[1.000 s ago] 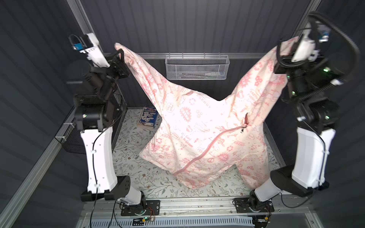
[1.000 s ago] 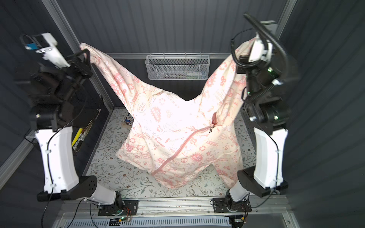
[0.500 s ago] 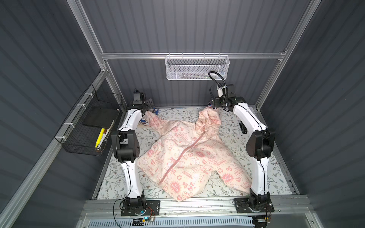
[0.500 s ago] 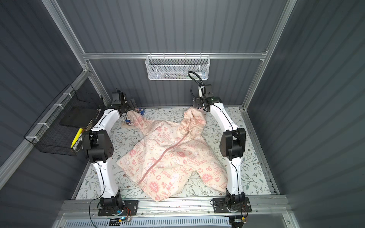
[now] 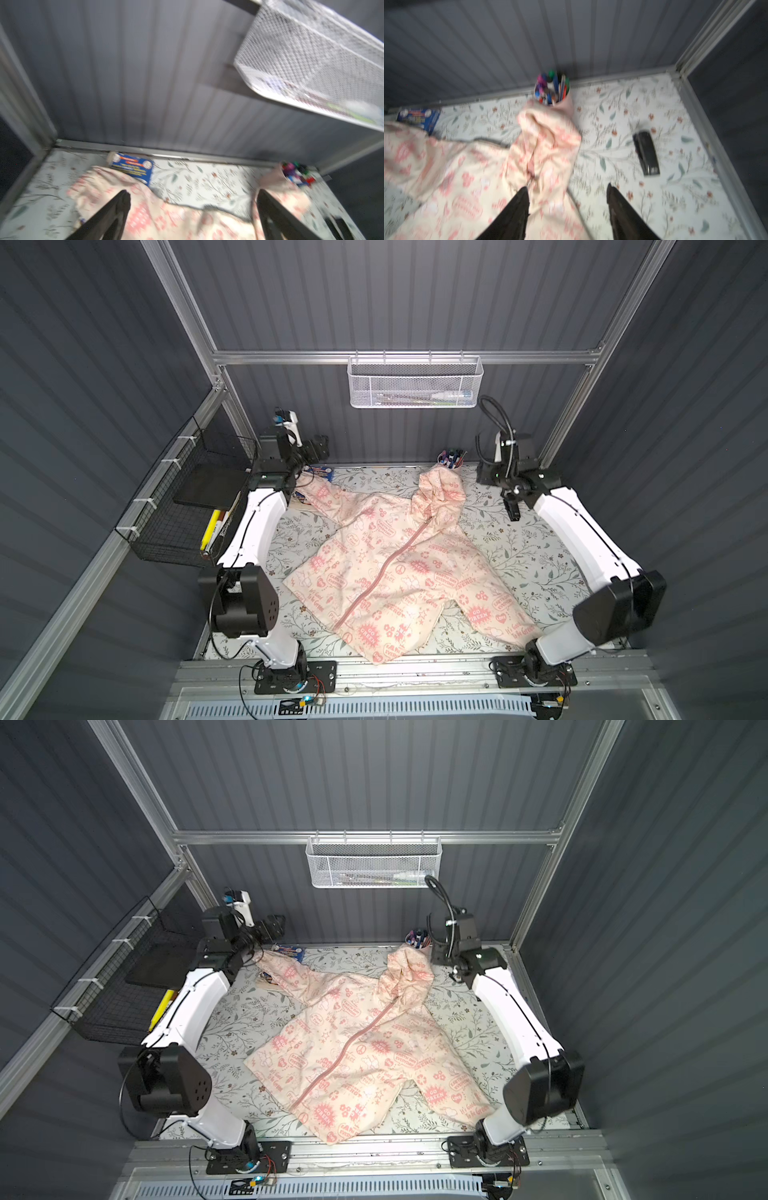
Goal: Unzip the jacket
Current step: Flatten out the jacket at the center of the board.
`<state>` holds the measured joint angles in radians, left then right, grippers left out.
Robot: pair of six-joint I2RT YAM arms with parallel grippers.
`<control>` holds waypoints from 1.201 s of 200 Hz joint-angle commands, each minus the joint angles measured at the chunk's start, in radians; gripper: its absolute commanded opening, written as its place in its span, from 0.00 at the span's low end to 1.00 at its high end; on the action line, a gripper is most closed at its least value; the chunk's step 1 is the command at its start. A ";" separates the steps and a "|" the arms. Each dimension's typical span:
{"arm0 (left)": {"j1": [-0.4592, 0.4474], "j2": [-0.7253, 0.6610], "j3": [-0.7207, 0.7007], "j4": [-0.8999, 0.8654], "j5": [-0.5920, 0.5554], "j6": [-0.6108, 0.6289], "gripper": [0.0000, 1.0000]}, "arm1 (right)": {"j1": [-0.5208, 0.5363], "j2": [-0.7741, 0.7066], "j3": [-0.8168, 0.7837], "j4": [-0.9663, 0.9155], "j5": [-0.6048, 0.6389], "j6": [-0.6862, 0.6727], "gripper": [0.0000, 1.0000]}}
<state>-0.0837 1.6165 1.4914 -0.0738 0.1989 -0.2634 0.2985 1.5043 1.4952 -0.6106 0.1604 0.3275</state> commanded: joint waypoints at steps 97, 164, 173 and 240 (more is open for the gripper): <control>-0.157 0.304 -0.215 0.178 0.217 -0.009 0.25 | 0.297 -0.008 -0.483 -0.022 -0.255 0.523 0.05; -0.157 0.424 -0.193 0.113 0.160 0.003 0.00 | 0.267 0.151 -0.496 0.011 -0.226 0.554 0.00; -0.158 0.443 -0.180 0.084 0.139 -0.002 0.00 | 0.260 0.164 -0.505 0.017 -0.222 0.556 0.00; -0.157 0.383 -0.336 0.036 -0.011 -0.084 0.00 | 0.166 0.230 -0.556 0.061 -0.221 0.526 0.00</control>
<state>-0.2417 2.0510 1.2369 0.0231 0.2646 -0.3080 0.4896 1.6978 0.9604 -0.5518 -0.0891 0.8593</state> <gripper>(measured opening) 0.042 0.048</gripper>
